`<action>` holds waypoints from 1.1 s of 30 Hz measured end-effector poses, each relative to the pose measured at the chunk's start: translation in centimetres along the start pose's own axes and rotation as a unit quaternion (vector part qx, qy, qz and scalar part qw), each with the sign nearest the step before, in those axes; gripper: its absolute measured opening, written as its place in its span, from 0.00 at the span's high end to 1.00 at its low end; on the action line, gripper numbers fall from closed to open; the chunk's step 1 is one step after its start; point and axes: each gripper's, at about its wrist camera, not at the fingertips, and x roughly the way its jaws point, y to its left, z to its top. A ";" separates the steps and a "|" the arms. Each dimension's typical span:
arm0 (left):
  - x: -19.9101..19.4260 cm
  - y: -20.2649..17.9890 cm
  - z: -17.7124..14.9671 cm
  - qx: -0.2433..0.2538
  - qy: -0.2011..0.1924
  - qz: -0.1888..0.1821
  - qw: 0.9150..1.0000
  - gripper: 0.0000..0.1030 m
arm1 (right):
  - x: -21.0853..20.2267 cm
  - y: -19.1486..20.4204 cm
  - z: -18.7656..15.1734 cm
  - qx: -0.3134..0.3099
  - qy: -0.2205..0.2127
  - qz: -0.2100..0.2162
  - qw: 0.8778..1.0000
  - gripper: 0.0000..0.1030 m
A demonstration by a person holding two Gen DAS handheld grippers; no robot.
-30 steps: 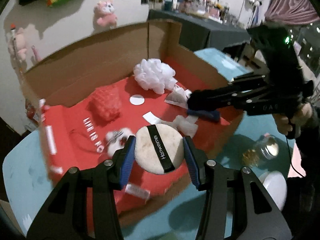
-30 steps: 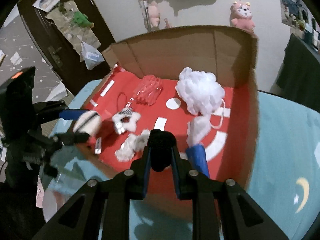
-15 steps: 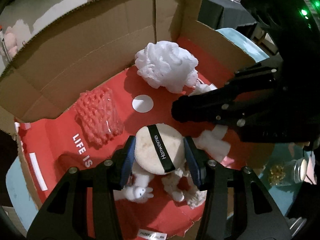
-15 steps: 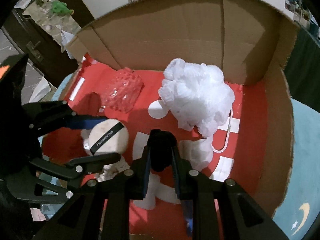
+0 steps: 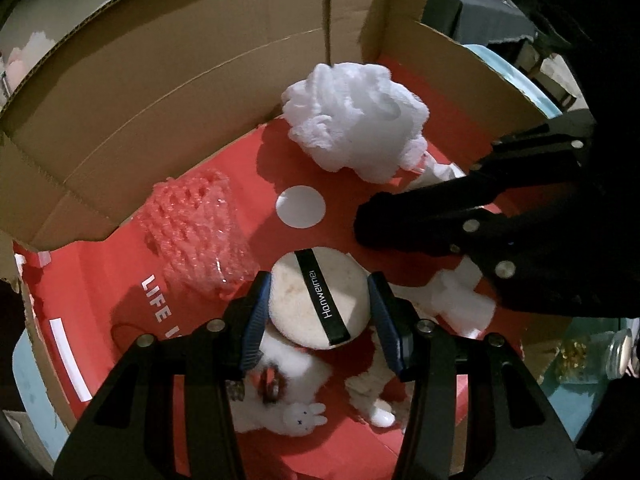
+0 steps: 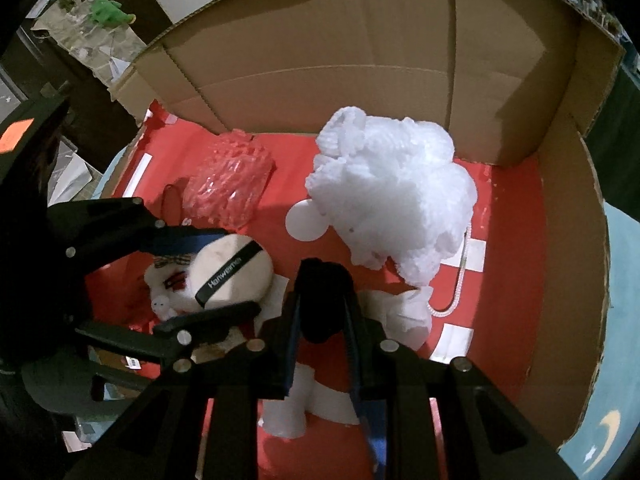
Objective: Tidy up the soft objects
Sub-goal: 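Lower the puff and hair tie into the box and open both grippers, then lift both grippers up out of the box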
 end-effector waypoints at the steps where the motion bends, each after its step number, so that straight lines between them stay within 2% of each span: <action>1: 0.1 0.2 0.0 -0.003 0.001 -0.002 1.000 0.53 | 0.0 0.0 0.0 0.001 0.001 0.001 1.000 0.77; 6: 0.4 0.5 -0.3 -0.005 0.008 -0.010 1.000 0.49 | -0.2 -0.1 0.0 0.002 0.001 -0.005 1.000 0.74; 8: 0.4 0.5 -0.2 -0.003 0.008 -0.010 1.000 0.42 | -0.3 -0.1 0.0 0.001 0.000 -0.007 1.000 0.74; 12: 0.1 0.2 -0.1 -0.005 0.003 -0.009 1.000 0.38 | -0.1 0.4 0.2 -0.002 -0.002 -0.015 1.000 0.69; 16: -0.9 0.0 -0.2 -0.009 0.001 -0.002 1.000 0.34 | -0.7 0.4 0.0 -0.004 -0.010 -0.021 1.000 0.55; 19: -1.5 -0.3 0.1 -0.014 -0.005 -0.003 1.000 0.34 | -1.4 0.5 -0.2 -0.007 -0.017 -0.032 0.999 0.49; 22: -2.8 -0.3 -0.4 -0.023 -0.014 0.001 1.000 0.28 | -2.6 0.5 -0.6 -0.002 -0.029 -0.037 0.999 0.40; 26: -5.1 -0.7 -2.0 -0.051 -0.025 0.004 0.998 0.27 | -4.8 1.2 -1.6 -0.007 -0.053 -0.053 0.997 0.26; 33: -8.9 -0.7 -5.6 -0.093 -0.049 0.018 0.994 0.27 | -8.6 3.3 -4.5 -0.013 -0.091 -0.085 0.992 0.09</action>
